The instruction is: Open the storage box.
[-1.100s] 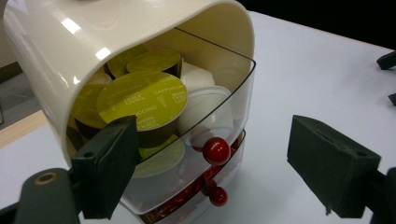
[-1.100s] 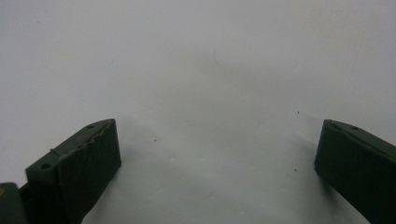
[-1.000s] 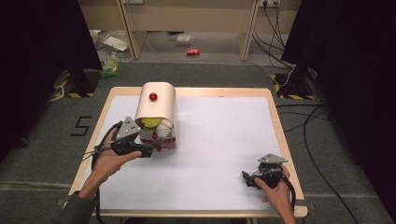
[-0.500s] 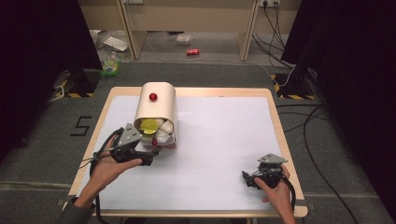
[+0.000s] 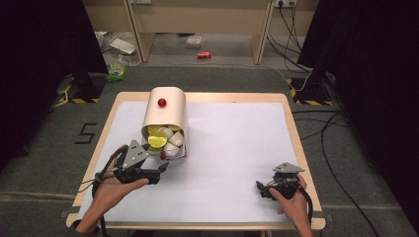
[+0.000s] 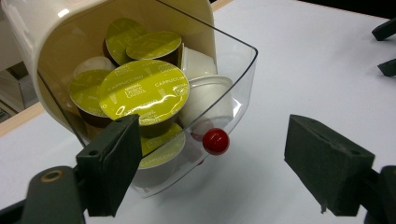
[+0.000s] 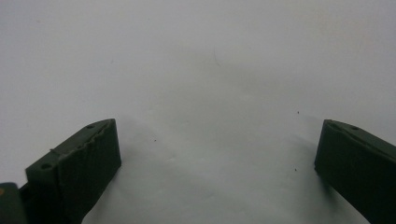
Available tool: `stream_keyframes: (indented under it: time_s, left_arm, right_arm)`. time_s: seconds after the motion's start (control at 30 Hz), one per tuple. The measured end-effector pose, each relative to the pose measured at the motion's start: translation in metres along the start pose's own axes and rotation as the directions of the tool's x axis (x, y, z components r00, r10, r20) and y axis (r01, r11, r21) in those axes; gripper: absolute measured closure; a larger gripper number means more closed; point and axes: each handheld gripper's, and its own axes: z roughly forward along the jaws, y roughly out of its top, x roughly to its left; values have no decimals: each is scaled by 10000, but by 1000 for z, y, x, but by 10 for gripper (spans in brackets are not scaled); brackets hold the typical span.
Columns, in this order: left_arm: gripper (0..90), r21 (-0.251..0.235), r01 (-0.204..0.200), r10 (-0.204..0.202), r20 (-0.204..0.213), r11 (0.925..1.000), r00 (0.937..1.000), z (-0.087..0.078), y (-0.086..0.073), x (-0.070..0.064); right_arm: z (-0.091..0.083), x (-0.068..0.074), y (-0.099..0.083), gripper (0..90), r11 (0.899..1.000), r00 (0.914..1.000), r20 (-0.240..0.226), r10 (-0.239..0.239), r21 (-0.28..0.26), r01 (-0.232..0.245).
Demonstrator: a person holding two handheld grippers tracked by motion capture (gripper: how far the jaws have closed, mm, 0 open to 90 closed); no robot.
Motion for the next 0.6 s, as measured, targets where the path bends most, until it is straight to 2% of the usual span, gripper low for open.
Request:
stream_keyframes:
  time_s: [0.3, 0.6]
  left_arm:
    - [188, 52, 73, -72, -133, 10000, 9999, -2, -1, -5]
    - [188, 239, 56, -55, -51, 9997, 10000, -6, -3, -9]
  right_arm:
    - [0, 0, 0, 7, 10000, 10000, 4, -7, 2, 7]
    - [0, 0, 0, 7, 10000, 10000, -1, 12, 9, -12]
